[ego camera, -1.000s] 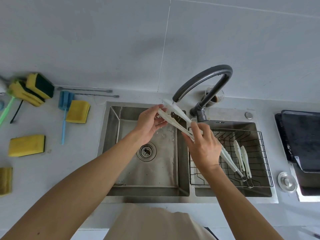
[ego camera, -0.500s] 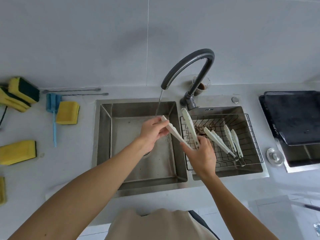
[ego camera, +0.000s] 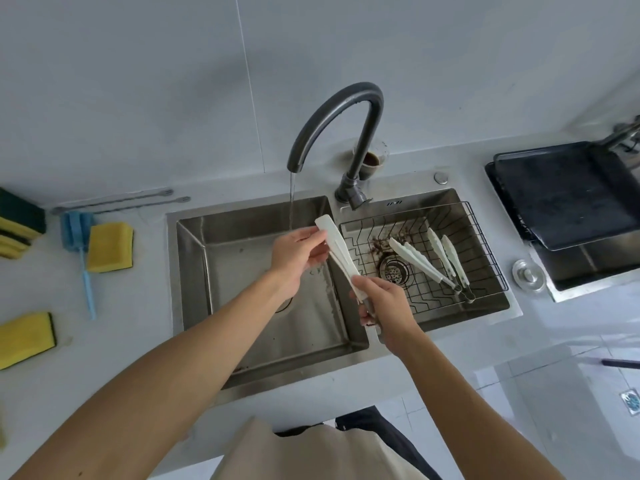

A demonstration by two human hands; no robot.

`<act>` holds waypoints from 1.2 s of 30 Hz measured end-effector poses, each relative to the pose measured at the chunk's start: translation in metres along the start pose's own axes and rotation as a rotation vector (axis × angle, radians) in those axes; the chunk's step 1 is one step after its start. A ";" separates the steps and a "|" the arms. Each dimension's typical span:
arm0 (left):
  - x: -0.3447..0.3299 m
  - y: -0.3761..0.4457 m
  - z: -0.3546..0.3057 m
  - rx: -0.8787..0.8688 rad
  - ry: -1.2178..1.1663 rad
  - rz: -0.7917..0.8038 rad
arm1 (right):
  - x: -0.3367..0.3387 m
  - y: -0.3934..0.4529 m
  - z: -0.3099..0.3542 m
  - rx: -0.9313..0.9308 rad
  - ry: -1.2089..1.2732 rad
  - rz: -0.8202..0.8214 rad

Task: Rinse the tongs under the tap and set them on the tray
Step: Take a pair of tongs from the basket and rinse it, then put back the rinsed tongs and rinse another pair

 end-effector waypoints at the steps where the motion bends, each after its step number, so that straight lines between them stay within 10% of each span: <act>1: 0.000 -0.001 -0.003 -0.016 0.038 -0.008 | -0.005 0.000 0.001 -0.015 0.052 -0.007; 6: -0.029 -0.003 0.026 0.042 0.194 0.002 | 0.011 0.003 -0.001 0.001 0.019 -0.118; 16: -0.107 0.025 0.115 0.223 0.345 -0.135 | 0.098 0.038 -0.005 0.159 -0.917 -0.167; 30: -0.142 0.063 0.175 0.306 0.359 -0.523 | 0.153 0.117 -0.036 0.155 -1.040 0.290; 36: -0.144 0.070 0.182 0.360 0.327 -0.567 | 0.184 0.139 -0.008 0.249 -1.235 0.081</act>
Point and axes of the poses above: each hand's wrist, its own y-axis towards the middle knuckle, its own x-axis out of the back of the hand, z = x × y, the point moved 10 cm from there along y, towards the middle knuckle, and after that the axes turned 11 degrees about x, right-handed, at the moved point
